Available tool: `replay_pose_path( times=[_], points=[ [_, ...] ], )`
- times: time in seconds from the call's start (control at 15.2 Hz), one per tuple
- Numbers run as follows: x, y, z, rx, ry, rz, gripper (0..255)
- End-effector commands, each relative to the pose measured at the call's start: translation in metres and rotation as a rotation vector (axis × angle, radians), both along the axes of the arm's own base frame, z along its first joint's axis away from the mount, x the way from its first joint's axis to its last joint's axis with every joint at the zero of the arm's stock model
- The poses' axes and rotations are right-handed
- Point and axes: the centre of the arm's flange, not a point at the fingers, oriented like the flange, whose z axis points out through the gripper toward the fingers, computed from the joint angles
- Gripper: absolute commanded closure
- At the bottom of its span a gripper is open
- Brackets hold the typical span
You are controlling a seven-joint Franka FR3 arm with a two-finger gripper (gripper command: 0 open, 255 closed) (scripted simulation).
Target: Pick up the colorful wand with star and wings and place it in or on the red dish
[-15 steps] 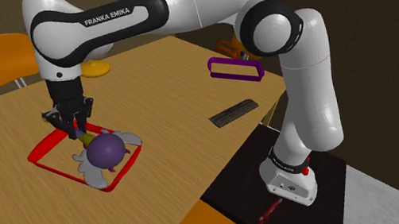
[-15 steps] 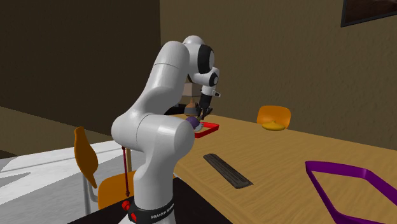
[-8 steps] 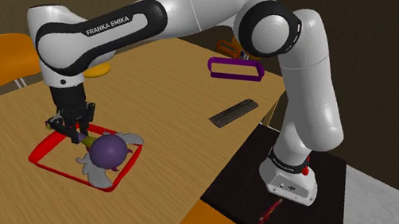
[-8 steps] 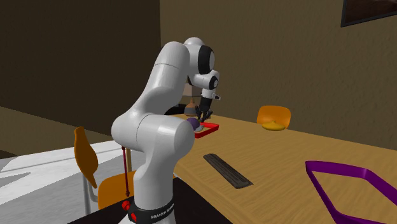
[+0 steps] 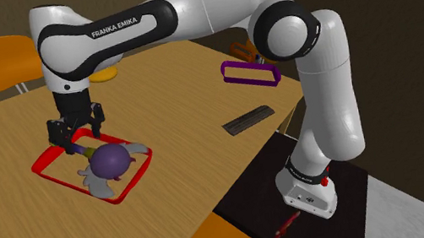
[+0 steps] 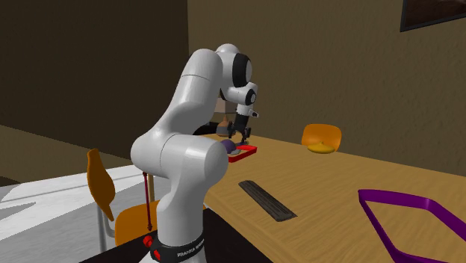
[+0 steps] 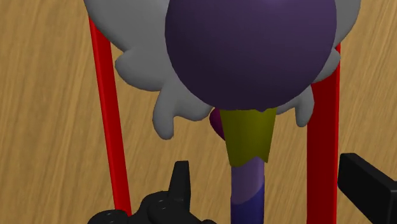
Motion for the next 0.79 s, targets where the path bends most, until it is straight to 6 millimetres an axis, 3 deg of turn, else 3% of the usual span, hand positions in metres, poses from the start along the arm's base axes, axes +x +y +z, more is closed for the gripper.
replay_pose_path(
  times=[0.0,0.26,0.73],
  points=[
    [0.0,0.0,0.0,0.0,0.0,0.0,0],
    [0.008,-0.011,0.048,0.0,0.0,0.0,0],
    [0.008,-0.011,0.048,0.0,0.0,0.0,0]
  ],
)
